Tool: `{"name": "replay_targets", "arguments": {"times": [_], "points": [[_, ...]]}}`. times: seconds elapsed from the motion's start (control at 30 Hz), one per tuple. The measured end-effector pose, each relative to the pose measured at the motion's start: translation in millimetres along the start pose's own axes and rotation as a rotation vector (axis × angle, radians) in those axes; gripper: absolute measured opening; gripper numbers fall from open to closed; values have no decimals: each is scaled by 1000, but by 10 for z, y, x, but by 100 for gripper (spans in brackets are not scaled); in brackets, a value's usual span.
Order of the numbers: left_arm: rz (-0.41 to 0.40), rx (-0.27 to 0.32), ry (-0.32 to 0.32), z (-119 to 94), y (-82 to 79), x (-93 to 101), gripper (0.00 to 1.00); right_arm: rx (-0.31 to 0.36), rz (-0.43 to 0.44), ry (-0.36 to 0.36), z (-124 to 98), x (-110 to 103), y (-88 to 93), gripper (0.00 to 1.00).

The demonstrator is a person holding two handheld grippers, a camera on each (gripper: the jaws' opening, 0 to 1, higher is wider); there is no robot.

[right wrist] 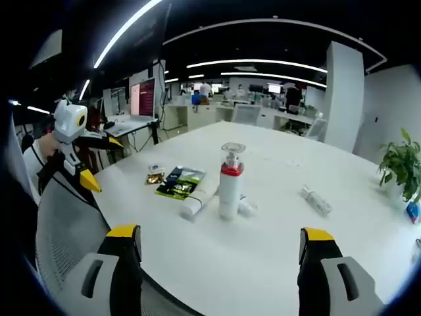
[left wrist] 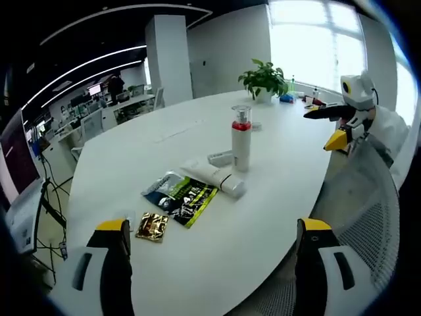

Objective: Arrange the skincare products in the storage area until every visible bottle or jar stands upright without overlapping.

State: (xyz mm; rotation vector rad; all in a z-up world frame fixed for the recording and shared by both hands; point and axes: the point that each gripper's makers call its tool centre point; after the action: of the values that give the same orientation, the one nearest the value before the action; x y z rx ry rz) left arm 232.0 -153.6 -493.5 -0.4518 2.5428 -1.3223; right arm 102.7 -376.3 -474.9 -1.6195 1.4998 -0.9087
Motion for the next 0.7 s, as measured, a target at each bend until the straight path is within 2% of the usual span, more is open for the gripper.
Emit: {"name": "replay_targets", "arguments": {"times": [0.07,0.2,0.33,0.7], "points": [[7,-1,-14,-9,2,-8,99,1,8,-19,2,-34,4,100],[-2,8,-6,-15,-12,12,99,-15,-12,-9,5,-19,32,100],[23,-12,-16,-6,16,32,99,-2,-3,-5,14,-10,15,100],[-14,4,-1,-2,-6,78,99,-22,-16,-10,69,4,68,100]]}}
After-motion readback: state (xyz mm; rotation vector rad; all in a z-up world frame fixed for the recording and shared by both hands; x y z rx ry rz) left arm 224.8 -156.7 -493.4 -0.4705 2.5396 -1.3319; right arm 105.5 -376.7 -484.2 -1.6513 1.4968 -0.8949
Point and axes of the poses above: the point that each gripper's makers call its tool centre point, and the gripper's own axes: z roughly forward along the fingers, x roughly to its right, y roughly out of its underside, and after that the axes turned 1 degree about -y, right-handed
